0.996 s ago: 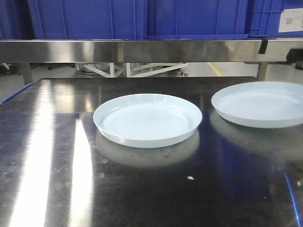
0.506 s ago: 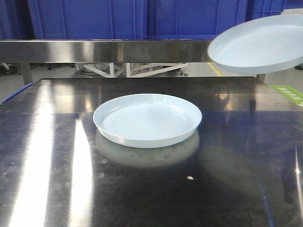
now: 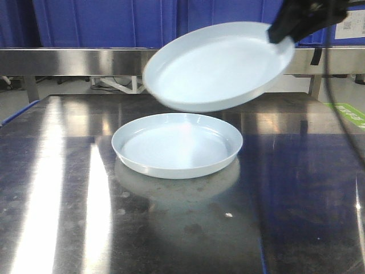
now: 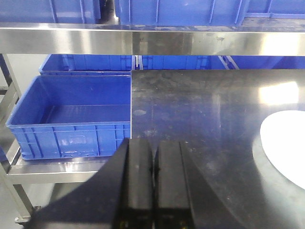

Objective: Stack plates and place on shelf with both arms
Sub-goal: 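Lift the plate and lower it onto the centered plate, then open the right gripper and reposition it at the stack rim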

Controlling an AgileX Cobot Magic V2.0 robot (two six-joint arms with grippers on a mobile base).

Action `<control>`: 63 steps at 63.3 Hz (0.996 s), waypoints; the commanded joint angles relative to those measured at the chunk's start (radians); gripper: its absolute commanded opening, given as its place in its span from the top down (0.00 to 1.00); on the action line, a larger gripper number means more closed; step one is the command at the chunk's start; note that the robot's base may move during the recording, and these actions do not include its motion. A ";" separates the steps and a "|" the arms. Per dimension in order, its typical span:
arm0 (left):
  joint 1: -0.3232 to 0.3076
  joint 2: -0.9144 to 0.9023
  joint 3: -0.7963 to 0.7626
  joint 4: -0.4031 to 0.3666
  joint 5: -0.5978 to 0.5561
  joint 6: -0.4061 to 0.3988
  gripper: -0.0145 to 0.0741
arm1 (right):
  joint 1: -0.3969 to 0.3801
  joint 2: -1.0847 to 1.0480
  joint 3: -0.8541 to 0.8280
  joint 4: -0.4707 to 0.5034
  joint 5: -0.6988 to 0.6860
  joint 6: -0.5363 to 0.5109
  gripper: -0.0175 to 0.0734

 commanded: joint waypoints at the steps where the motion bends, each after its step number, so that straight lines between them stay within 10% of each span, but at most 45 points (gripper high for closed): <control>1: -0.005 0.005 -0.028 -0.001 -0.088 0.000 0.73 | 0.034 -0.002 -0.036 0.004 -0.096 -0.007 0.75; 40: -0.005 0.005 -0.028 -0.001 -0.088 0.000 0.73 | 0.072 0.119 -0.036 0.005 -0.163 -0.007 0.73; 54: -0.005 0.005 -0.028 -0.001 -0.088 0.000 0.73 | 0.072 0.119 -0.036 0.005 -0.169 -0.007 0.27; 63: -0.005 0.005 -0.028 -0.001 -0.088 0.000 0.73 | 0.072 0.119 -0.036 0.005 -0.163 -0.007 0.21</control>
